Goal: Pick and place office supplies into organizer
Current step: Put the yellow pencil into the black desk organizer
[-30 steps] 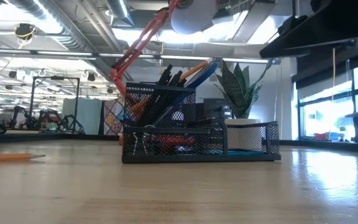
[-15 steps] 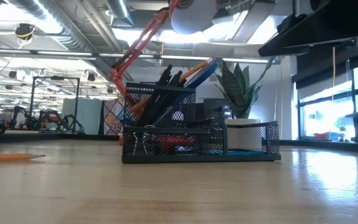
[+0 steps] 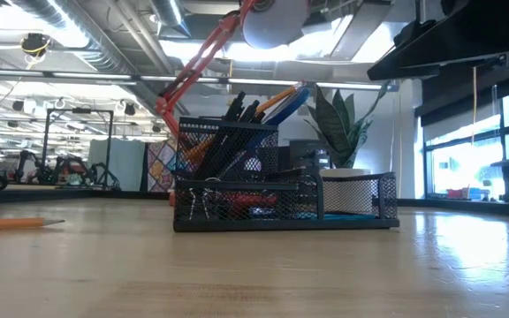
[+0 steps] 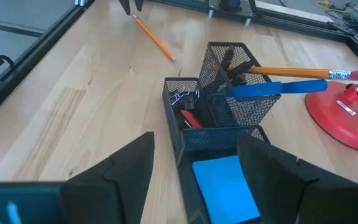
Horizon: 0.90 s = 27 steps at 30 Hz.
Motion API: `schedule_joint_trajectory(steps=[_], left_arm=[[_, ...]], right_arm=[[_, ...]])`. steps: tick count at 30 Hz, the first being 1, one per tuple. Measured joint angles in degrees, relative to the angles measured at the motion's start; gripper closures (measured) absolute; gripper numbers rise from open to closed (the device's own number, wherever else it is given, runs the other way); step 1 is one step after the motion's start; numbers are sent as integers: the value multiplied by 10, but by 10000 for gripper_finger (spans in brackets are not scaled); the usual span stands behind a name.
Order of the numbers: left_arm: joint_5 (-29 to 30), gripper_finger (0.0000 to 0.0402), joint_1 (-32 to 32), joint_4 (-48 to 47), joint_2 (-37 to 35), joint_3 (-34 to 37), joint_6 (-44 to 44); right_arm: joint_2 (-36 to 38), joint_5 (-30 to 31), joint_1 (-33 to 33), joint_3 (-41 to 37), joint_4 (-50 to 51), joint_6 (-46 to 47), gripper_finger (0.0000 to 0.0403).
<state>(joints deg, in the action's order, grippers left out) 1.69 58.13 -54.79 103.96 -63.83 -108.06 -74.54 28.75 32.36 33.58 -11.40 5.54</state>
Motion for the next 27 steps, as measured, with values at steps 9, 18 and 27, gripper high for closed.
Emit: schedule_joint_trajectory(steps=[9, 18, 27], left_arm=[[-17, 269, -3, 112, -11, 80, 0], [-30, 300, -8, 108, -28, 88, 1], [-36, 342, -18, 106, -26, 88, 28]], right_arm=[[0, 0, 0, 0, 0, 1, 169], [0, 0, 0, 0, 0, 0, 169], [0, 0, 0, 0, 0, -3, 169]])
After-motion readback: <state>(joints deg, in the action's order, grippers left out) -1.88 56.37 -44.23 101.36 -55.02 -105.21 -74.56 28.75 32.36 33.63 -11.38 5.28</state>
